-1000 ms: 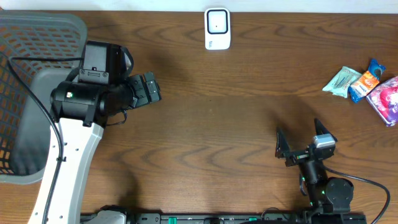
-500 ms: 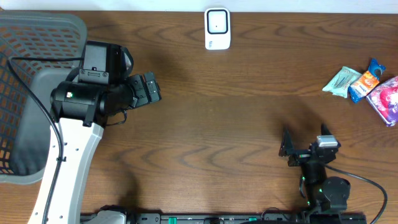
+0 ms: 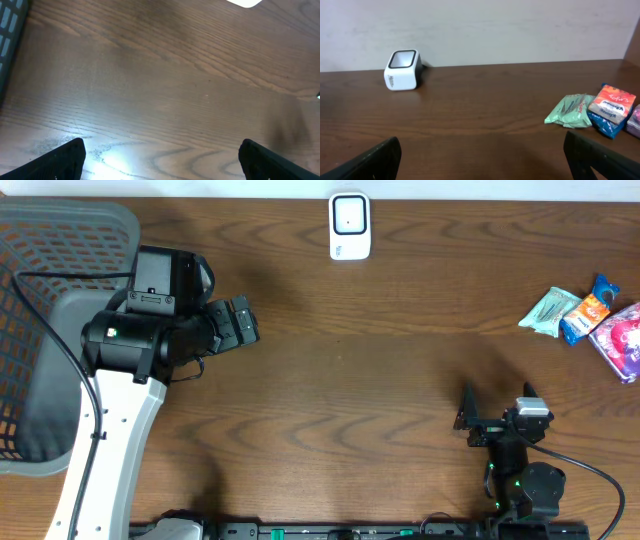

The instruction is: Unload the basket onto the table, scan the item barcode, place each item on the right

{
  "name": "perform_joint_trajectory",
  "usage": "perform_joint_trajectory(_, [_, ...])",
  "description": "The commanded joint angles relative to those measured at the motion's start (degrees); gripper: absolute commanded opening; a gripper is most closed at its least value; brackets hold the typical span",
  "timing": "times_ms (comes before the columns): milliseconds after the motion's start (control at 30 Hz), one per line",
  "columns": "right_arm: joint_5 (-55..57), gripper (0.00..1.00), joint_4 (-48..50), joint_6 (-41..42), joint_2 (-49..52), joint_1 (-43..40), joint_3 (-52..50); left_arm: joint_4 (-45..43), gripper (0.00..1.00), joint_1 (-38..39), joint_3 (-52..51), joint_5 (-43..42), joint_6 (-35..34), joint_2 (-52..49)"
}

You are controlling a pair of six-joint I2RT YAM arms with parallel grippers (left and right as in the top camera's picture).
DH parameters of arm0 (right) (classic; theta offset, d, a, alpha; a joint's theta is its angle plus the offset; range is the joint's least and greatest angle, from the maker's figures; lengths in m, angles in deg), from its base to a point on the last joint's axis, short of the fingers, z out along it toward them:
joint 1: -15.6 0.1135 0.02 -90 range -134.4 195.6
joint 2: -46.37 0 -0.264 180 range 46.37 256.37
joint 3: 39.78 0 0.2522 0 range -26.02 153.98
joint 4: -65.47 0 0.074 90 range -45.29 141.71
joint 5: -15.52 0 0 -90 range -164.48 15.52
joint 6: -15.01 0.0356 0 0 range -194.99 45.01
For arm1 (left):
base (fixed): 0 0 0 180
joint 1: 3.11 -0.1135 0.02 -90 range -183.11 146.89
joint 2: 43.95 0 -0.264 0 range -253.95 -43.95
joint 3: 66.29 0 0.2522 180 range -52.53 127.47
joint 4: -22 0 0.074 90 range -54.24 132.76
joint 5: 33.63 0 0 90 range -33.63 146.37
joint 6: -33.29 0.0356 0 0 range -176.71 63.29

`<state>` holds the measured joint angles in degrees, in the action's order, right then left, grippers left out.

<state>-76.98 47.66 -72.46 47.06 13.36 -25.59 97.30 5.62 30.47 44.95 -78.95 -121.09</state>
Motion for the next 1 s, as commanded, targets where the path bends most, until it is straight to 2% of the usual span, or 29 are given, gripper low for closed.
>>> perform_joint_trajectory(0, [0.8,0.99,-0.4,-1.1,-0.4,-0.2,-0.1,0.2,0.98,-0.2,0.4,0.5,0.8,0.0])
perform_joint_trajectory(167, [0.6,0.99,-0.5,-5.0,-0.4,0.7,-0.1,0.2,0.98,-0.2,0.4,0.5,0.7,0.0])
perform_joint_trajectory(400, [0.4,0.99,-0.5,1.3,-0.4,2.1,-0.1,0.2,0.98,-0.2,0.4,0.6,0.7,0.0])
perform_joint_trajectory(967, [0.3,0.99,-0.2,1.7,-0.4,4.0,-0.1,0.2,0.98,-0.2,0.4,0.5,0.7,0.0])
